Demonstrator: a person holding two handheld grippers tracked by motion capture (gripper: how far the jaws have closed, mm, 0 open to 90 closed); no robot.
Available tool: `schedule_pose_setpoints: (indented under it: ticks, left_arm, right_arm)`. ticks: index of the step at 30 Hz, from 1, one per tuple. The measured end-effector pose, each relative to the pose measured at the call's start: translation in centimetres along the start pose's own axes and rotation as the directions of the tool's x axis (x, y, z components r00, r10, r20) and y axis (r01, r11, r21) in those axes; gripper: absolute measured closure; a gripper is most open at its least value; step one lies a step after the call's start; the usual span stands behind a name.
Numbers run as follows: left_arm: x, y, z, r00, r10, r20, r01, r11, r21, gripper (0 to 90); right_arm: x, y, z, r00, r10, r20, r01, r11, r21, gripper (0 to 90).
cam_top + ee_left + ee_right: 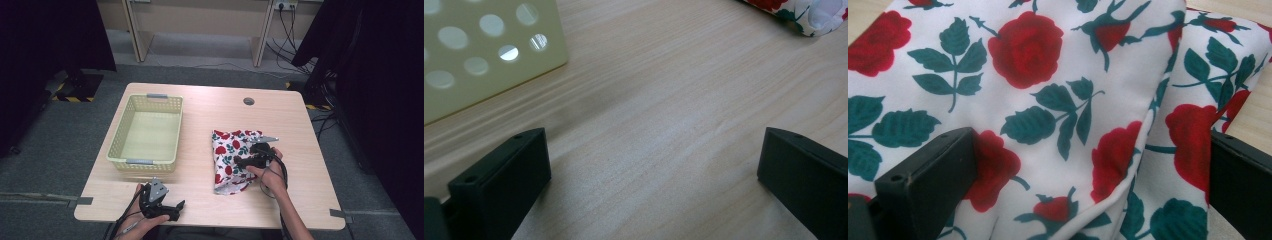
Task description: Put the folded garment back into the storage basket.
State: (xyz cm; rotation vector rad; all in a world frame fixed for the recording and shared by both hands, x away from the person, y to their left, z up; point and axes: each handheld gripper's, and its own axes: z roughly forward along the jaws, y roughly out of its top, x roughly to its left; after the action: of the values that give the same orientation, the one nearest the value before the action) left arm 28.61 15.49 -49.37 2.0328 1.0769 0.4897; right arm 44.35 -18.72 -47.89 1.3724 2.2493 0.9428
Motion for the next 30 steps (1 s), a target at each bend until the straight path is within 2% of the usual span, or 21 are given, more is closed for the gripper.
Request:
schedule_pose_setpoints:
  ticks: [3,5,8,12,14,19,23,30]
  left_arm:
    - [0.0,0.0,0.0,1.0,0.0,0.0,0.0,1.0,0.0,0.0]
    - [0.0,-0.1,0.0,1.0,0.0,0.0,0.0,1.0,-0.005,0.0]
    - [0.0,0.1,0.0,1.0,0.002,-0.001,-0.002,1.0,0.007,0.0]
    - [0.0,-0.1,0.0,1.0,0.0,-0.001,0.0,1.0,-0.005,0.0]
    - [0.0,0.0,0.0,1.0,0.0,-0.001,0.0,1.0,0.001,0.0]
    - [0.0,-0.1,0.0,1.0,0.003,0.003,-0.003,1.0,-0.006,0.0]
    - [0.0,-0.2,0.0,1.0,0.003,0.004,-0.003,0.9999,-0.012,0.0]
    - [0.0,-0.2,0.0,1.0,0.002,0.004,-0.002,0.9999,-0.013,0.0]
  right_arm:
    - [0.5,-0.2,0.0,0.9998,-0.015,0.01,0.016,1.0,-0.015,2.4]
    - [0.5,-0.2,-0.1,0.9997,-0.026,-0.004,0.026,1.0,-0.016,8.1]
    - [0.6,-0.3,-0.4,0.9984,-0.049,-0.028,0.048,0.998,-0.038,24.2]
    - [1.0,-0.4,-0.6,0.9939,-0.066,-0.088,0.06,0.996,-0.073,54.5]
    - [1.1,-0.6,-0.6,0.993,-0.067,-0.098,0.058,0.994,-0.089,61.5]
    - [0.8,-0.7,-0.7,0.9904,-0.06,-0.125,0.046,0.993,-0.106,72.0]
    - [0.5,-0.6,-1.3,0.9887,-0.042,-0.144,0.021,0.99,-0.142,75.9]
    - [1.0,0.5,-3.1,0.9844,-0.088,-0.152,0.053,0.974,-0.218,77.2]
